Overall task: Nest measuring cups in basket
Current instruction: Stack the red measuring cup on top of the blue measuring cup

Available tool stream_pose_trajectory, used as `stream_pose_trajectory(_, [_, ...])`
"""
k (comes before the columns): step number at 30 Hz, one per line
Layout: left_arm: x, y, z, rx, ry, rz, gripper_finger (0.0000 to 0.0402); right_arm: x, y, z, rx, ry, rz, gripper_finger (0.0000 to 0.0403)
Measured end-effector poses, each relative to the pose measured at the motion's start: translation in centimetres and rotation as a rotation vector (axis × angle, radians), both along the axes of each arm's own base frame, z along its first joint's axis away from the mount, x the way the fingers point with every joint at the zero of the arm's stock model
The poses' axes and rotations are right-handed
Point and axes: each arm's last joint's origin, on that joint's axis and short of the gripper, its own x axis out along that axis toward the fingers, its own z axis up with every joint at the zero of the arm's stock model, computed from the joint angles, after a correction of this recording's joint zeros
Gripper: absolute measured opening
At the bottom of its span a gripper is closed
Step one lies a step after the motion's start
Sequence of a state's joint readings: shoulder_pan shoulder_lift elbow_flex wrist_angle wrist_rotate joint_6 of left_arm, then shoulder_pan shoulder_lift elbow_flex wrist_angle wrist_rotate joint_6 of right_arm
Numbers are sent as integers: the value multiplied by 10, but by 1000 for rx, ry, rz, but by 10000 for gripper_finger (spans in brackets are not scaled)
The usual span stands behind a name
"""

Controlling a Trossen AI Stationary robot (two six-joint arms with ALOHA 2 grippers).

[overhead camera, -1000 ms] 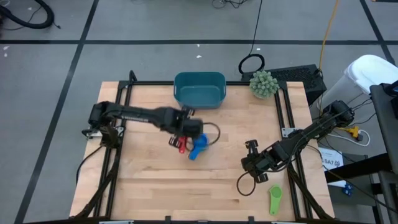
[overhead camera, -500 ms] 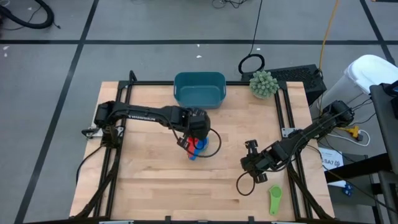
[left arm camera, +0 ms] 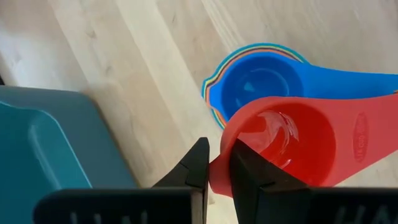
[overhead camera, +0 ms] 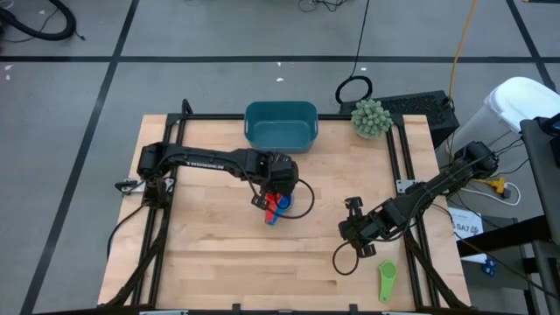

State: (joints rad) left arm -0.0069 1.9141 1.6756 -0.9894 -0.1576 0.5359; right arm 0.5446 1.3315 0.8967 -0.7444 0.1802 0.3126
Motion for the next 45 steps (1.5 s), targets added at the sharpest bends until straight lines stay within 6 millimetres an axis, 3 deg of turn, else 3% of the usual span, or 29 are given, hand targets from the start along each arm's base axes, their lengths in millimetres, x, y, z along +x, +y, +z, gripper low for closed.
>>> stream_pose_trajectory(7, [6,1,-6,-9,-14,14,37,0,0,0,0,-2,2,0])
stream_pose_trajectory(14, [15,1,-28,0,38,-4,37,0,0,-3,6,-3,-12,0])
stream_pose_trajectory(22, [14,1,-28,-1,42,-3,39,-3,-2,-8,4,12,-26,0])
stream_pose_trajectory(29, [15,2,-28,31,34,13,143,-2,-1,-8,20,8,-55,0])
stream_pose_trajectory(34, [15,3,-28,54,30,33,190,-3,-1,-8,39,18,-50,0])
stream_pose_trajectory(40, [17,3,-27,57,8,35,207,-2,0,-8,43,11,-50,0])
stream_pose_trajectory(45, [18,4,-26,72,-7,39,194,-2,0,-8,43,10,-49,0])
